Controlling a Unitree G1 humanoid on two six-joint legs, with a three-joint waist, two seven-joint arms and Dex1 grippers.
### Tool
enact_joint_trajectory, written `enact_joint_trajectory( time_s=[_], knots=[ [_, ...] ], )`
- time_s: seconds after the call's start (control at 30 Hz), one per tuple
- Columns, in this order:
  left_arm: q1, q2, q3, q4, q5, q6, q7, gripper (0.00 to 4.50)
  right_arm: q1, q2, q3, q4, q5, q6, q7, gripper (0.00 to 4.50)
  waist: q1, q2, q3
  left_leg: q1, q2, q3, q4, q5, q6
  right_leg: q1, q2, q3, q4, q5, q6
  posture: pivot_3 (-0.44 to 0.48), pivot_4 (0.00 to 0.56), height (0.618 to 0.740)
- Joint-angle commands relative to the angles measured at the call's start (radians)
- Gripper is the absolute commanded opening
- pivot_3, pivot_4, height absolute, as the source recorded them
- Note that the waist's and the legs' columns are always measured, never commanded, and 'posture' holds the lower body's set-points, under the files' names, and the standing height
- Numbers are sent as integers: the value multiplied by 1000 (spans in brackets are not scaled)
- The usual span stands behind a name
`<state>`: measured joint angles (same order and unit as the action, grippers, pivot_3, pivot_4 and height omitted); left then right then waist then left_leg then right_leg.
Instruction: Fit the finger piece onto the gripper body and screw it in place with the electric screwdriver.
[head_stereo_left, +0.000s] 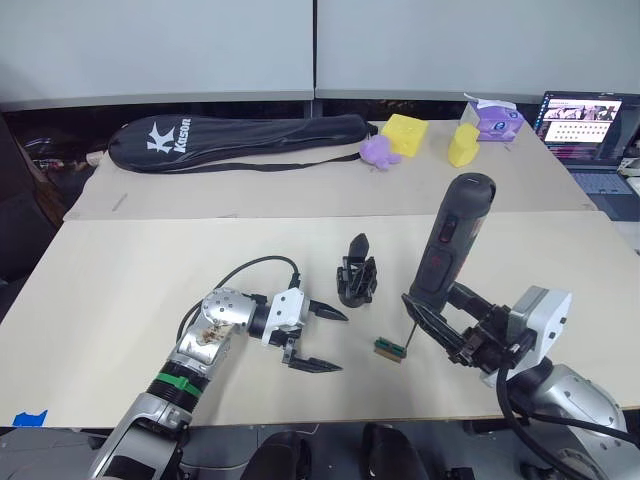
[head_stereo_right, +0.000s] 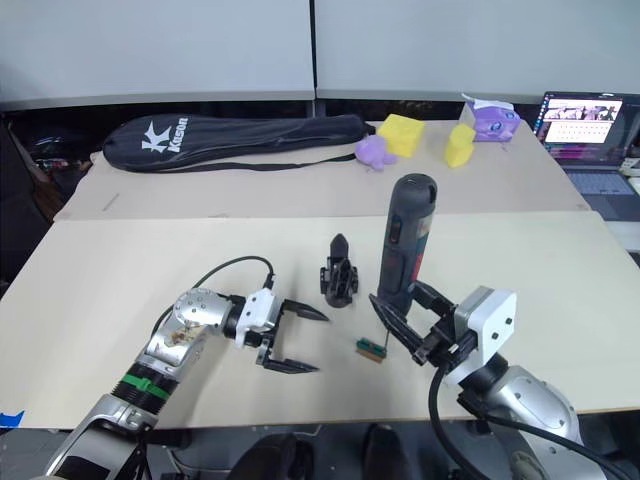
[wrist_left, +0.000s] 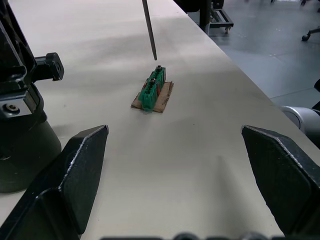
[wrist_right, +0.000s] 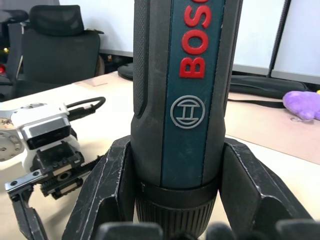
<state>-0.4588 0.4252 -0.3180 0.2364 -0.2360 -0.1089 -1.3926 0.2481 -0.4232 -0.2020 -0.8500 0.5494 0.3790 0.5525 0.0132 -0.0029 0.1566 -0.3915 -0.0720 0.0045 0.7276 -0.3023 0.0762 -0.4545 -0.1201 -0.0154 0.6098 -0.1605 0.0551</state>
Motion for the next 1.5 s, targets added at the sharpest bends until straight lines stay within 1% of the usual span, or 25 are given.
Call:
enact_joint_trajectory(
  time_s=[0.03,0.27,0.67,0.97,1.3,1.4,1.5],
  knots=[
    [-19,-4,8,-2,0,-17,1,4500,-12,-2,3,-45,-2,-42,-16,1920,0,0,0,0,0,0,0,0,0,0,0,0,0,0,0,0,150,723],
    [-21,-7,6,-6,-3,-11,-4,4500,0,-6,3,-47,-7,-48,-20,1920,0,0,0,0,0,0,0,0,0,0,0,0,0,0,0,0,150,723],
    [-37,-16,3,13,5,-23,-6,4500,42,-23,-29,-24,2,-97,24,1920,0,0,0,0,0,0,0,0,0,0,0,0,0,0,0,0,150,723],
    [-39,-17,1,19,8,-32,-11,4500,28,-20,-6,-26,-7,-95,12,1920,0,0,0,0,0,0,0,0,0,0,0,0,0,0,0,0,150,723],
    [-49,-18,2,27,9,-38,-14,4500,75,-62,-23,-34,42,-76,47,1920,0,0,0,0,0,0,0,0,1,0,0,0,0,0,0,0,150,723],
    [-52,-19,1,23,9,-34,-12,4500,71,-71,-27,-29,46,-84,53,1920,0,0,0,0,0,0,0,-3,6,0,0,0,0,0,0,0,150,723],
    [-54,-18,2,17,9,-27,-10,4500,63,-73,-28,-24,47,-88,56,1920,0,0,0,0,0,0,0,-3,6,0,0,0,0,0,0,0,150,723]
  ],
)
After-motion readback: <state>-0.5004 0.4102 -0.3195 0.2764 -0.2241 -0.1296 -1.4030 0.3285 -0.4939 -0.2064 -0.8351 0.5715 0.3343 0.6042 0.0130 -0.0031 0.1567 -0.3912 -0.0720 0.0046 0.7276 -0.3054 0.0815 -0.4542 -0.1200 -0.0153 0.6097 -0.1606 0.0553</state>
